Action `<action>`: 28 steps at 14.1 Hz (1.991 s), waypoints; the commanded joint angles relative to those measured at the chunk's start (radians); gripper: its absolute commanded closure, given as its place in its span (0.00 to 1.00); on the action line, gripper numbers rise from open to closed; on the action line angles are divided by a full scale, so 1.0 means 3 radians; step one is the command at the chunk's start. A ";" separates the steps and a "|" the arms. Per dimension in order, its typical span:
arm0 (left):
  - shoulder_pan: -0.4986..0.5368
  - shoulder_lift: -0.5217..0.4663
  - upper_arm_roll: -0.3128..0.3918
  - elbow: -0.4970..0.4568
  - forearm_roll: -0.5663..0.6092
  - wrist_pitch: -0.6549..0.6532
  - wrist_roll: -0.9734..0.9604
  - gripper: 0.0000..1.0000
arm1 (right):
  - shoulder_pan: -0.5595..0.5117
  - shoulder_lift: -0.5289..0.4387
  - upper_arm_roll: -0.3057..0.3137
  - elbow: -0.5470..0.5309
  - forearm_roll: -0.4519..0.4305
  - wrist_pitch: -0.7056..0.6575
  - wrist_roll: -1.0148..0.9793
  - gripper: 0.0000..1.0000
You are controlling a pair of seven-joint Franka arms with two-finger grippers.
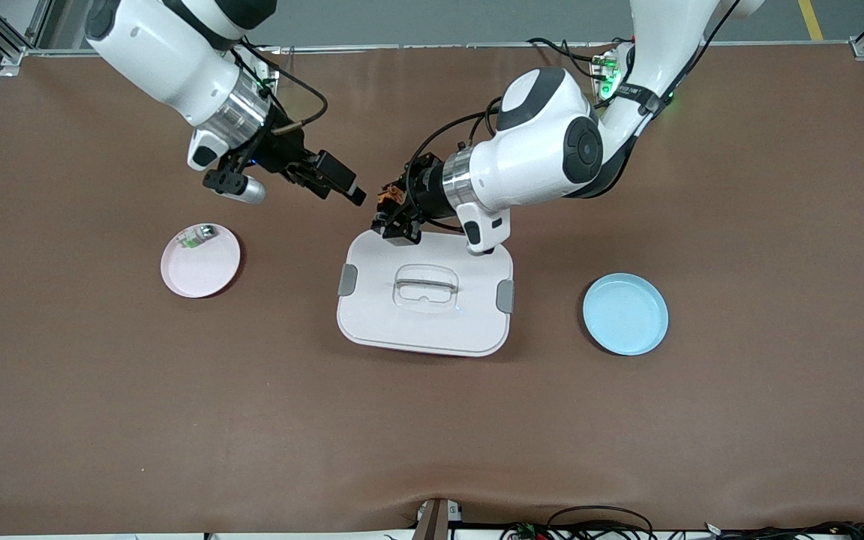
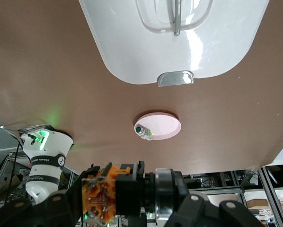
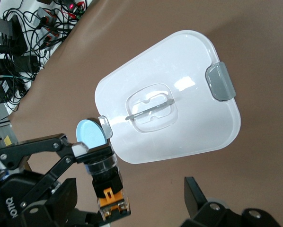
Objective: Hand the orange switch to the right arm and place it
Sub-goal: 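Grasp the switch with the right gripper beside the left gripper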
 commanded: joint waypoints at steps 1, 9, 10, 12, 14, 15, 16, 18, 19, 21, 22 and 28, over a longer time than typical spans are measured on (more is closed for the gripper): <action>-0.0076 0.0065 -0.0002 0.0092 -0.0057 0.0083 -0.0079 1.00 | 0.0053 0.0076 -0.0031 0.0041 0.0116 0.0048 -0.0005 0.00; -0.0148 0.0080 0.0003 0.0097 -0.0062 0.0135 -0.0074 1.00 | 0.0268 0.0183 -0.0036 0.0082 0.0126 0.0007 -0.0321 0.00; -0.0148 0.0080 0.0003 0.0097 -0.0062 0.0135 -0.0074 1.00 | 0.0278 0.0183 -0.0036 0.0077 0.0126 -0.0008 -0.0327 0.00; -0.0148 0.0075 0.0003 0.0097 -0.0062 0.0135 -0.0074 1.00 | 0.0293 0.0183 -0.0036 0.0057 0.0121 -0.0018 -0.0337 0.00; -0.0148 0.0065 0.0003 0.0097 -0.0062 0.0135 -0.0079 1.00 | 0.0293 0.0178 -0.0036 0.0046 0.0121 -0.0049 -0.0337 0.00; -0.0148 0.0070 0.0003 0.0097 -0.0062 0.0135 -0.0074 1.00 | 0.0288 0.0178 -0.0036 0.0046 0.0121 -0.0059 -0.0337 0.00; -0.0148 0.0065 0.0003 0.0097 -0.0062 0.0135 -0.0074 1.00 | 0.0288 0.0173 -0.0041 0.0046 0.0121 -0.0059 -0.0337 0.00; -0.0148 0.0070 0.0003 0.0107 -0.0062 0.0135 -0.0074 1.00 | 0.0283 0.0173 -0.0041 0.0046 0.0121 -0.0059 -0.0337 0.19; -0.0148 0.0070 0.0003 0.0123 -0.0062 0.0135 -0.0074 1.00 | 0.0273 0.0173 -0.0041 0.0051 0.0121 -0.0059 -0.0332 0.37; -0.0148 0.0070 0.0003 0.0123 -0.0062 0.0135 -0.0074 1.00 | 0.0258 0.0173 -0.0041 0.0051 0.0121 -0.0064 -0.0332 0.59; -0.0148 0.0070 0.0003 0.0123 -0.0062 0.0135 -0.0069 1.00 | 0.0252 0.0173 -0.0041 0.0051 0.0121 -0.0064 -0.0327 0.63; -0.0128 0.0050 0.0008 0.0153 -0.0047 0.0124 -0.0069 0.61 | 0.0176 0.0173 -0.0062 0.0082 0.0121 -0.0284 -0.0327 1.00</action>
